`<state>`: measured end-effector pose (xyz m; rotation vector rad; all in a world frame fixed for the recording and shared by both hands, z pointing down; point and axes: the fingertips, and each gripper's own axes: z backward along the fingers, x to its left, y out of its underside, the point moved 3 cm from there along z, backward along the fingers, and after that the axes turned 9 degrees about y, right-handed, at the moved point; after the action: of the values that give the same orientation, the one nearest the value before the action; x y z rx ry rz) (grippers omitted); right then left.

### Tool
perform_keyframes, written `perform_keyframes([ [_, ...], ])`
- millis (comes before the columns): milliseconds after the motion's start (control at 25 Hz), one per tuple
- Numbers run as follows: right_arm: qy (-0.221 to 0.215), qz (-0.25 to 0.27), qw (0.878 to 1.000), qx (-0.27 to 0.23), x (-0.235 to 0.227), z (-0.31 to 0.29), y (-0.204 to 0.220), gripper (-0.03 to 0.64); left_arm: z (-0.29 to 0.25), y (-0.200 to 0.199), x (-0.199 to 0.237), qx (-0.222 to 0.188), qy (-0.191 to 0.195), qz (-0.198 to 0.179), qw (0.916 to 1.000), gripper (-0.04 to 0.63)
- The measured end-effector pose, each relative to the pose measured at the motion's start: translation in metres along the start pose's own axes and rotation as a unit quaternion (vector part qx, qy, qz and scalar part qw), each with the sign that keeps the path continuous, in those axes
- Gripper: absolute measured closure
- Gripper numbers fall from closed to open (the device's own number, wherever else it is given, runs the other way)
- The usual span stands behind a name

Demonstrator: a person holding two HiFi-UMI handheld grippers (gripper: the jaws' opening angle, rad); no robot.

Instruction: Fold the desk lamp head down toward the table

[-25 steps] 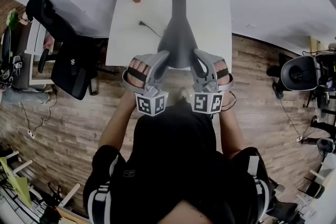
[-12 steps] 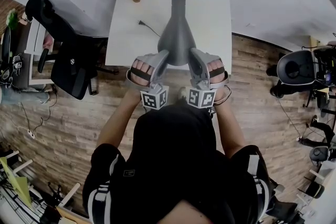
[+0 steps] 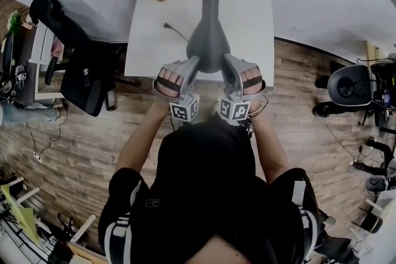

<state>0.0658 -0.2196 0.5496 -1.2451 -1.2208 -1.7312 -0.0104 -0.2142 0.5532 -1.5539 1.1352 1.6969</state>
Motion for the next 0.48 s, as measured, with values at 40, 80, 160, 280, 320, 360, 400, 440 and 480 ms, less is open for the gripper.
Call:
perform_keyframes([
  [40,0.003,0.004,1.000,-0.001,0.002,-0.002,0.002,0.499,-0.002,0.001,-0.002,-0.003,-0.004,0.000,1.0000,0.499],
  [80,0.006,0.006,1.000,-0.001,0.005,-0.003,0.003,0.499,-0.004,0.002,-0.004,-0.007,-0.010,-0.001,0.9999,0.499],
  [160,0.007,0.012,1.000,-0.001,0.008,-0.004,0.005,0.495,-0.005,0.005,-0.009,-0.011,-0.021,-0.006,0.9997,0.499],
  [280,0.006,0.024,1.000,0.003,0.013,-0.006,0.007,0.488,-0.009,0.007,-0.015,-0.009,-0.029,-0.015,0.9994,0.499],
  [320,0.006,0.027,1.000,0.004,0.015,-0.007,0.008,0.485,-0.010,0.008,-0.018,-0.007,-0.028,-0.017,0.9994,0.497],
  [360,0.006,0.030,1.000,0.004,0.017,-0.007,0.009,0.481,-0.011,0.008,-0.020,-0.004,-0.027,-0.019,0.9995,0.494],
  [400,0.007,0.032,0.999,0.005,0.020,-0.008,0.010,0.480,-0.012,0.009,-0.021,-0.001,-0.026,-0.021,0.9994,0.492],
  [440,0.009,0.033,0.999,0.004,0.022,-0.009,0.012,0.479,-0.013,0.010,-0.023,0.001,-0.026,-0.023,0.9994,0.491],
  [480,0.010,0.033,0.999,0.004,0.024,-0.010,0.013,0.477,-0.015,0.011,-0.025,0.002,-0.026,-0.024,0.9994,0.489],
])
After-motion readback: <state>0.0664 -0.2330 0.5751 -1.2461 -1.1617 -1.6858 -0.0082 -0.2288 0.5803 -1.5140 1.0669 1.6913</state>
